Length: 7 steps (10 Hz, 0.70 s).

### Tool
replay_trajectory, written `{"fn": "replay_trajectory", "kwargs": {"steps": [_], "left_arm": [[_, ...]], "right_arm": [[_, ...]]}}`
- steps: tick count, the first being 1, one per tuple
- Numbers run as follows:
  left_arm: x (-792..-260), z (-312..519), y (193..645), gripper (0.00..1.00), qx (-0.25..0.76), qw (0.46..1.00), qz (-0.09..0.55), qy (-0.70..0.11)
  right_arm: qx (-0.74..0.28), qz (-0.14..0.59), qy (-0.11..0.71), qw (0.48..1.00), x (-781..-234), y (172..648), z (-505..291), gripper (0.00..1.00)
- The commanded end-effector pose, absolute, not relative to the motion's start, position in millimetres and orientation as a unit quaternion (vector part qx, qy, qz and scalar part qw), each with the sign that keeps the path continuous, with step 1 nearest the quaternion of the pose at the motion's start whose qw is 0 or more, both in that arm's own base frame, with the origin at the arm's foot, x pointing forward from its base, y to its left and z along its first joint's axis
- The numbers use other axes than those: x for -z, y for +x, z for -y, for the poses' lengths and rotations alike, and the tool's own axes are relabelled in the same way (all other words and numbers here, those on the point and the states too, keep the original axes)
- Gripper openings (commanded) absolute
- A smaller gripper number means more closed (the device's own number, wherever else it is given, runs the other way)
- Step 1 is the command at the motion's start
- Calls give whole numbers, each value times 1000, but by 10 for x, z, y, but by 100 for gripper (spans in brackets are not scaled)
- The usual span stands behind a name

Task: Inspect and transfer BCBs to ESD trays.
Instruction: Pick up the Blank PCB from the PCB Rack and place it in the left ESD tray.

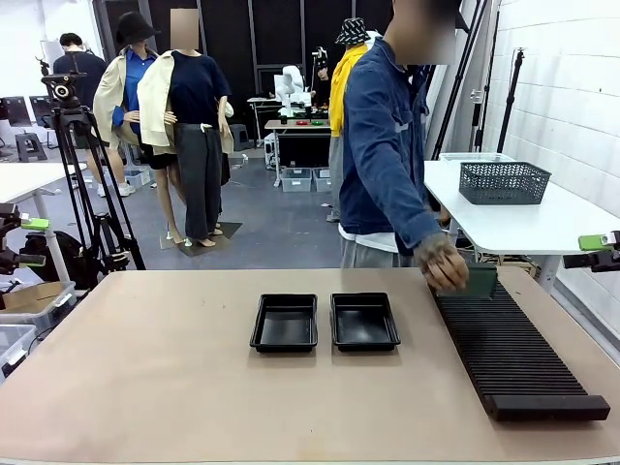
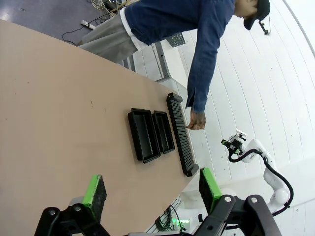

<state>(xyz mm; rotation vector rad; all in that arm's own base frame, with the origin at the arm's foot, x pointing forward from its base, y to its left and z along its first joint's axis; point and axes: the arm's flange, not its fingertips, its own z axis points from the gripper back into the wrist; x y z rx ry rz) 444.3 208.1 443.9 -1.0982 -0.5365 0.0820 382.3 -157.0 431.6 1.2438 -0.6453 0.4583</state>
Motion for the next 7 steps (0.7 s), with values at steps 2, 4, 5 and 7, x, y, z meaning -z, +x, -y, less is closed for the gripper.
{"fn": "replay_trajectory", "kwargs": {"steps": [2,4,5,7], "left_arm": [[-4457,-2086,4430,100,-40,815,251,-521],[-4457,-2086,4430,100,-40,815,251,-521],[-4457,-2086,4430,100,-40,815,251,-521],[-4457,-2086,4430,100,-40,815,251,-521]], "right_arm": [[-207,293,570,739,-4309,3823,1571,100],[-207,293,570,739,-4309,3823,1571,100],[-207,293,570,739,-4309,3823,1571,100],[-207,293,570,739,-4309,3823,1571,100]]}}
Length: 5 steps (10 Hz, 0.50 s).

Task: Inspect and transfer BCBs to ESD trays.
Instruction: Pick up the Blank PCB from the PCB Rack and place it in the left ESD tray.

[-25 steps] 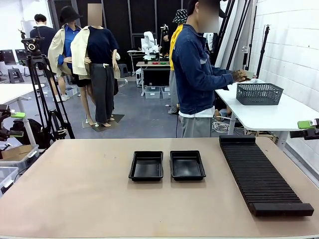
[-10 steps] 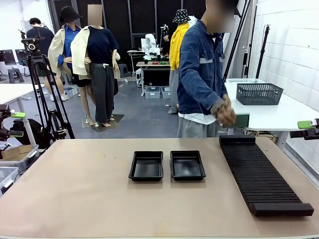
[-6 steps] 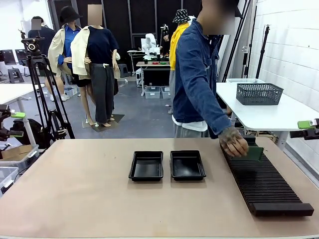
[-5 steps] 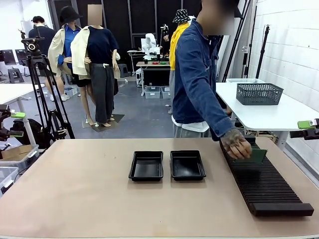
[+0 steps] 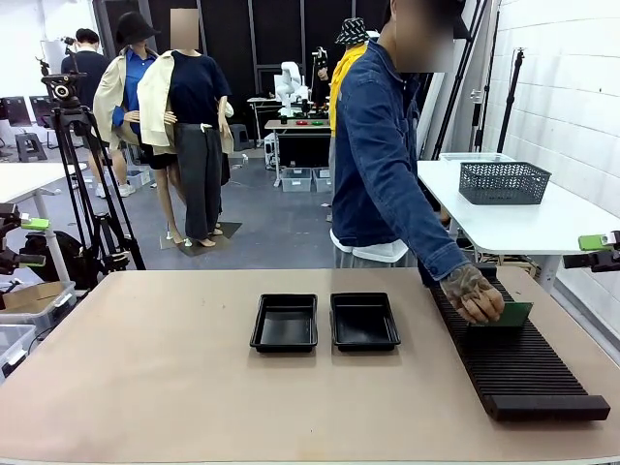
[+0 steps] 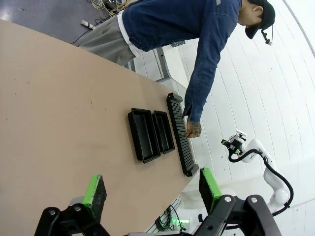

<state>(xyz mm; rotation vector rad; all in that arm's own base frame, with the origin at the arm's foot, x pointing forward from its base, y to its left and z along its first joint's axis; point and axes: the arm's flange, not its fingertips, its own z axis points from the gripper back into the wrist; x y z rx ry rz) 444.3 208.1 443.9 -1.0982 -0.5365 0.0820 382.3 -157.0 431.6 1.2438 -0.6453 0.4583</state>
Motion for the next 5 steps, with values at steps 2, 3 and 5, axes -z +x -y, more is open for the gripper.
{"fn": "replay_trajectory", "kwargs": {"steps": [2,3,5], "left_arm": [[-4457,-2086,4430,100,-40,815,251,-521],[-4457,-2086,4430,100,-40,815,251,-521],[-4457,-2086,4430,100,-40,815,251,-521]], "right_arm": [[-207,293,570,739,-4309,3823,1571,100],[-207,293,570,739,-4309,3823,1571,100],[-207,293,570,739,-4309,3823,1571,100]]}}
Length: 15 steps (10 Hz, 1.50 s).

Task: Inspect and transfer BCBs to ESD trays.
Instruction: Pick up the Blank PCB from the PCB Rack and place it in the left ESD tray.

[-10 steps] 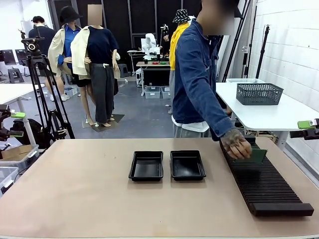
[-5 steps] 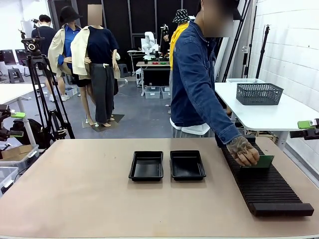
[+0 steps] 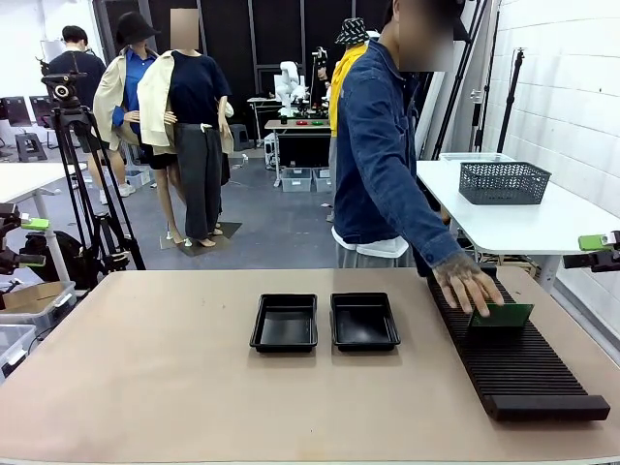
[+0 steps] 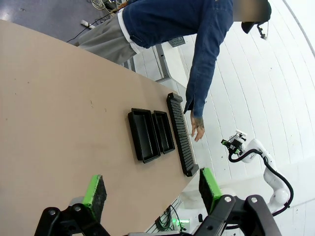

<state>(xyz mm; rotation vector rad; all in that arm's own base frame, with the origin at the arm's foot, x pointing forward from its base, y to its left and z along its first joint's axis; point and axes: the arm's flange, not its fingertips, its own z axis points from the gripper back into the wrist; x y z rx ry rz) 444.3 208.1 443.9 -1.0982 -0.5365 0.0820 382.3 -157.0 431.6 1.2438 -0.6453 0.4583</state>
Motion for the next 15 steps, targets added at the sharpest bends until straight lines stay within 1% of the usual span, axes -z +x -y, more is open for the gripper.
{"fn": "replay_trajectory", "kwargs": {"steps": [1,7,11,13,15], "left_arm": [[-4457,-2086,4430,100,-40,815,251,-521],[-4457,-2086,4430,100,-40,815,251,-521],[-4457,-2086,4430,100,-40,815,251,-521],[-4457,-2086,4430,100,-40,815,251,-521],[-4457,-2086,4430,100,-40,815,251,-521]], "right_arm": [[-207,293,570,739,-4309,3823,1571,100],[-209,294,567,740,-4316,3823,1570,100],[-270,292,485,779,-4520,4175,1403,100],[-342,272,427,792,-4610,4330,1233,100],[-422,249,367,790,-4667,4479,1024,100]]}}
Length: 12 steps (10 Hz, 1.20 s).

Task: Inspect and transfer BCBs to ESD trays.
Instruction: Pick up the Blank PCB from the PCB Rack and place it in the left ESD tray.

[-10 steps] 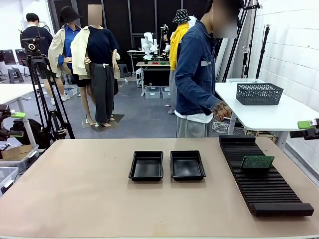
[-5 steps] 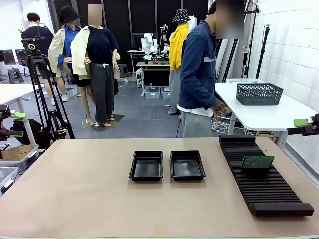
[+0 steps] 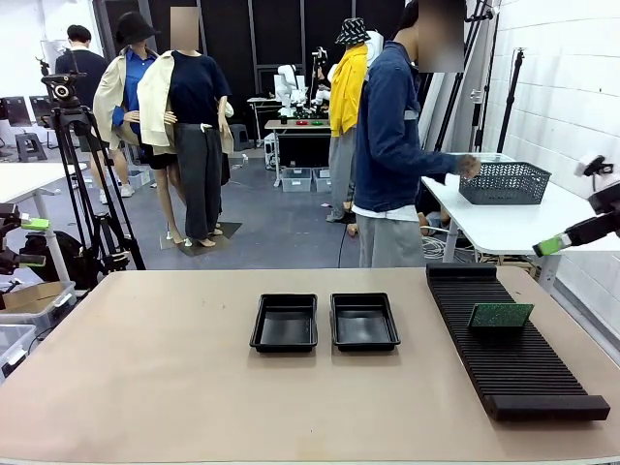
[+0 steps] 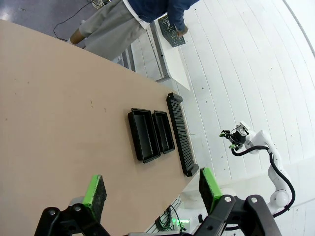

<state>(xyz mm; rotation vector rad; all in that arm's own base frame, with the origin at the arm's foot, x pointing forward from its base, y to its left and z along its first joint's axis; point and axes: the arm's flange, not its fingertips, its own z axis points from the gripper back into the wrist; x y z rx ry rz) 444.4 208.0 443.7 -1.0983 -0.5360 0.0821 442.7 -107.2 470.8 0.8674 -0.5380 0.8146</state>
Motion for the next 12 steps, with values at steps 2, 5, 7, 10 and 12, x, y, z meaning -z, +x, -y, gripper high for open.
{"fn": "replay_trajectory", "kwargs": {"steps": [2,5,7,10,12], "left_arm": [[-4457,-2086,4430,100,-40,815,251,-521],[-4457,-2086,4430,100,-40,815,251,-521],[-4457,-2086,4430,100,-40,815,251,-521],[-4457,-2086,4430,100,-40,815,251,-521],[-4457,-2086,4430,100,-40,815,251,-521]], "right_arm": [[-509,220,307,773,-4734,4524,789,100],[-589,207,213,751,-4765,4584,437,100],[-644,179,140,730,-4711,4655,273,100],[-676,131,54,723,-4541,4777,157,100],[-680,109,19,724,-4420,4824,143,100]]}}
